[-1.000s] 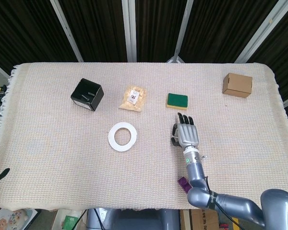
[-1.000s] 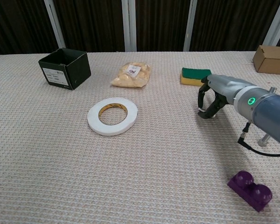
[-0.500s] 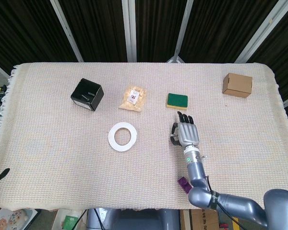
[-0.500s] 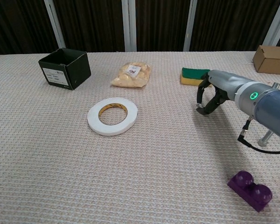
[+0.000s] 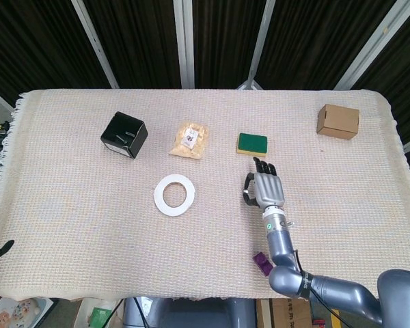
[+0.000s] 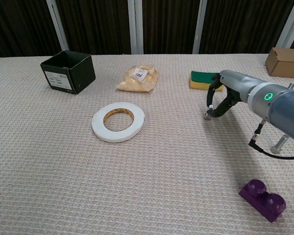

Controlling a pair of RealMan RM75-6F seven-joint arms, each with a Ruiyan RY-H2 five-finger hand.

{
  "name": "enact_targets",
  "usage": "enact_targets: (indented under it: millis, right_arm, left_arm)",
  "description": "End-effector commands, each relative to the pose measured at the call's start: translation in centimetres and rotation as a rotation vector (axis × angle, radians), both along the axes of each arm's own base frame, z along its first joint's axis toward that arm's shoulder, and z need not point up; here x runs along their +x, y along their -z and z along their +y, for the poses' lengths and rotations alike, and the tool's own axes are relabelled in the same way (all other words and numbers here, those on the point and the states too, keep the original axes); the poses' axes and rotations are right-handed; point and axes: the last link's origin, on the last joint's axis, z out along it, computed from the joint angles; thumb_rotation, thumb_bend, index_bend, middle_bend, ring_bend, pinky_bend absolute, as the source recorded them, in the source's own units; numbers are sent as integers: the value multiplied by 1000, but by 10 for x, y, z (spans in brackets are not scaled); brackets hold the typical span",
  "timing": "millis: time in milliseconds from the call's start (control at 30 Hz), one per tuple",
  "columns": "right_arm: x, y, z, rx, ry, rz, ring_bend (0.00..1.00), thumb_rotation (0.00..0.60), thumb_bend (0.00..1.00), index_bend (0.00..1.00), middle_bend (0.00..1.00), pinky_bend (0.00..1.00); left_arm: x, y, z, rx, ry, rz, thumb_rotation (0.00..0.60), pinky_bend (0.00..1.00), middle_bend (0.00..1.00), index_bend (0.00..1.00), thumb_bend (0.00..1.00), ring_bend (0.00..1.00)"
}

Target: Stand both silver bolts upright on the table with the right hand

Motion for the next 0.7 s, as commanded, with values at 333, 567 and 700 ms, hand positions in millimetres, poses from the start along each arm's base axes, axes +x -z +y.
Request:
enact_targets:
  millis: [333, 567, 700]
  right_arm:
    - [-2, 0, -4, -4, 13, -1, 13, 600, 353, 600, 23, 0]
    - [0, 1, -4, 1, 13, 7, 13, 600, 353, 517, 23, 0]
    - [1, 1, -3, 9, 14, 14, 13, 600, 352, 442, 23, 0]
  left_arm:
    - [0, 1, 0, -2, 1, 2, 600, 154, 63, 88, 122, 0]
    - [0, 0, 0, -1, -1, 1, 600, 154, 63, 88, 122, 0]
    - [0, 0, 0, -1, 0, 0, 600, 154, 63, 88, 122, 0]
